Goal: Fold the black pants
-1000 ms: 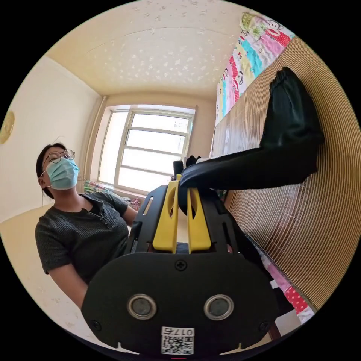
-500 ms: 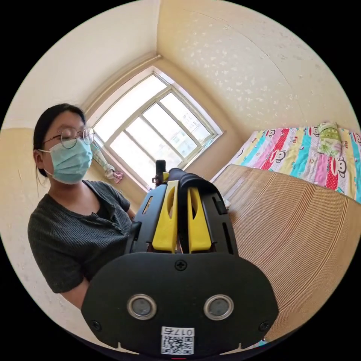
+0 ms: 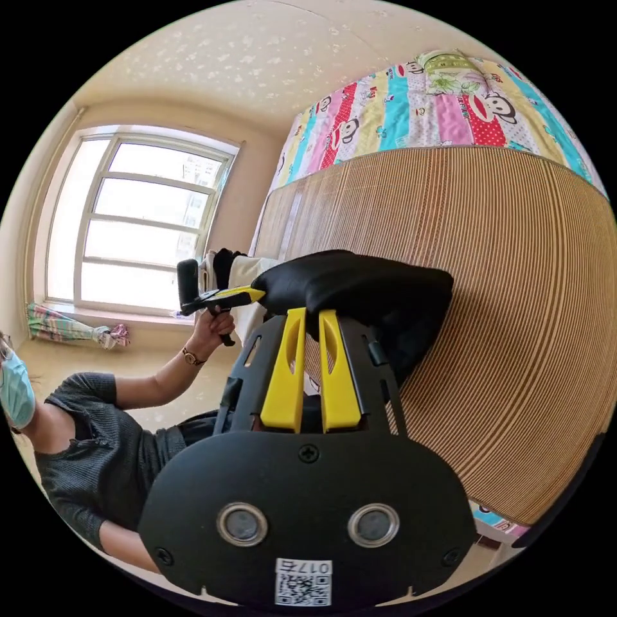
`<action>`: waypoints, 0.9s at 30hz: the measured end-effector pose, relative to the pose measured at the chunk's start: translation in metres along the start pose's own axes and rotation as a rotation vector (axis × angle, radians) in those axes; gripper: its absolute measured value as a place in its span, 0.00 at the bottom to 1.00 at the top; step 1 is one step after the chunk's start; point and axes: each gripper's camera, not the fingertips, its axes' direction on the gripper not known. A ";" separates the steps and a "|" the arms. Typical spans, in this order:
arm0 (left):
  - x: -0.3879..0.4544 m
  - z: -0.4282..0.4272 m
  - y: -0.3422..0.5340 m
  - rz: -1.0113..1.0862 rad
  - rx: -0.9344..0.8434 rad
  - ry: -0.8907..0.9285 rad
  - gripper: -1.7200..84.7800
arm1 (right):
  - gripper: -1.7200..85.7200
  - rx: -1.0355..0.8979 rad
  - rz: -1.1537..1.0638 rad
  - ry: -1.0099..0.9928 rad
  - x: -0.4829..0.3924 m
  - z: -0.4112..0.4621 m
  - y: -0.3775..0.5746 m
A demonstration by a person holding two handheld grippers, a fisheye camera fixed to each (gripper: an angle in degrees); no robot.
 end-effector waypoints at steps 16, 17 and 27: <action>-0.121 0.103 0.090 -0.402 -0.078 0.186 0.21 | 0.22 0.073 0.331 -0.069 0.138 0.076 0.062; -0.127 0.104 0.084 -0.409 -0.063 0.189 0.21 | 0.24 0.061 0.306 -0.093 0.148 0.079 0.039; -0.153 0.187 0.038 -0.486 -0.116 0.272 0.20 | 0.22 -0.044 0.286 -0.306 0.197 0.128 -0.006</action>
